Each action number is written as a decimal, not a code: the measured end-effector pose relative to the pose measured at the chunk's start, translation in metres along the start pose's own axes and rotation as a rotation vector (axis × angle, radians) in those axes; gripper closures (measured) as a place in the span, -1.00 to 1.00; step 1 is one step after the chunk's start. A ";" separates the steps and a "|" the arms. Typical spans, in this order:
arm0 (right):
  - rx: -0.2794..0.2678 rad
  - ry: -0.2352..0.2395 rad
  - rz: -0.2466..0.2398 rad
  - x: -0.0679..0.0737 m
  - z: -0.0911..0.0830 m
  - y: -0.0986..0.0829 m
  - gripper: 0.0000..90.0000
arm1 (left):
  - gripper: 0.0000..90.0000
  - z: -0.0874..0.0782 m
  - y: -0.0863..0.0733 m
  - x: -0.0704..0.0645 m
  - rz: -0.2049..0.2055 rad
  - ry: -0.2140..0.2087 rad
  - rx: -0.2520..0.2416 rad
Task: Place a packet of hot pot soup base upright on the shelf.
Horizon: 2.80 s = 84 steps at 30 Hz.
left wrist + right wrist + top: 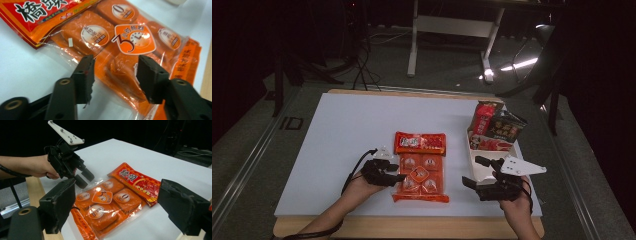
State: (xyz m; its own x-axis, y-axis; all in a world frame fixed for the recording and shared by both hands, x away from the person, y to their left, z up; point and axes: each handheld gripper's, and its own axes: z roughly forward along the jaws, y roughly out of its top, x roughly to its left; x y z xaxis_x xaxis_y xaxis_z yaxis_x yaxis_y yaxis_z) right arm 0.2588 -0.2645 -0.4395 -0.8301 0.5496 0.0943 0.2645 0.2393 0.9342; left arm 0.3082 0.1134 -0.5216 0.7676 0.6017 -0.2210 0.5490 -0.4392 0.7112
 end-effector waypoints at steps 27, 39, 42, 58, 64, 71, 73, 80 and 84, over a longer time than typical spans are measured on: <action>-0.008 -0.025 -0.048 0.002 0.002 0.000 -0.64 | 0.04 -0.015 0.022 0.034 -0.057 -0.010 -0.103; -0.001 -0.033 -0.062 0.002 0.002 0.000 -0.65 | 0.04 -0.004 0.033 0.055 -0.069 0.047 -0.125; 0.000 -0.035 -0.065 0.002 0.003 -0.001 -0.65 | 0.01 -0.002 0.033 0.060 -0.063 0.062 -0.127; 0.017 -0.028 -0.074 0.003 0.005 -0.002 -0.66 | -0.06 0.017 0.030 0.087 -0.090 0.122 -0.097; 0.018 -0.023 -0.076 0.003 0.004 -0.002 -0.65 | -0.08 0.026 0.031 0.094 -0.116 0.117 -0.076; 0.024 -0.019 -0.077 0.004 0.005 -0.002 -0.66 | -0.08 0.035 0.034 0.102 -0.136 0.114 -0.062; 0.025 -0.016 -0.075 0.004 0.005 -0.003 -0.66 | -0.07 0.038 0.035 0.104 -0.149 0.110 -0.057; 0.026 -0.013 -0.079 0.004 0.005 -0.003 -0.65 | -0.01 0.047 0.037 0.105 -0.137 0.099 -0.038; 0.026 -0.009 -0.077 0.004 0.006 -0.003 -0.65 | 0.07 0.048 0.039 0.106 -0.143 0.083 -0.032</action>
State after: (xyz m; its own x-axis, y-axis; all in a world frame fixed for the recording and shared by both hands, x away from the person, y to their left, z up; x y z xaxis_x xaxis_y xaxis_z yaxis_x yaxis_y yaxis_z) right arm 0.2575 -0.2586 -0.4438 -0.8438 0.5363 0.0194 0.2128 0.3012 0.9295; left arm 0.4267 0.1277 -0.5492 0.6518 0.7099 -0.2669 0.6389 -0.3244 0.6975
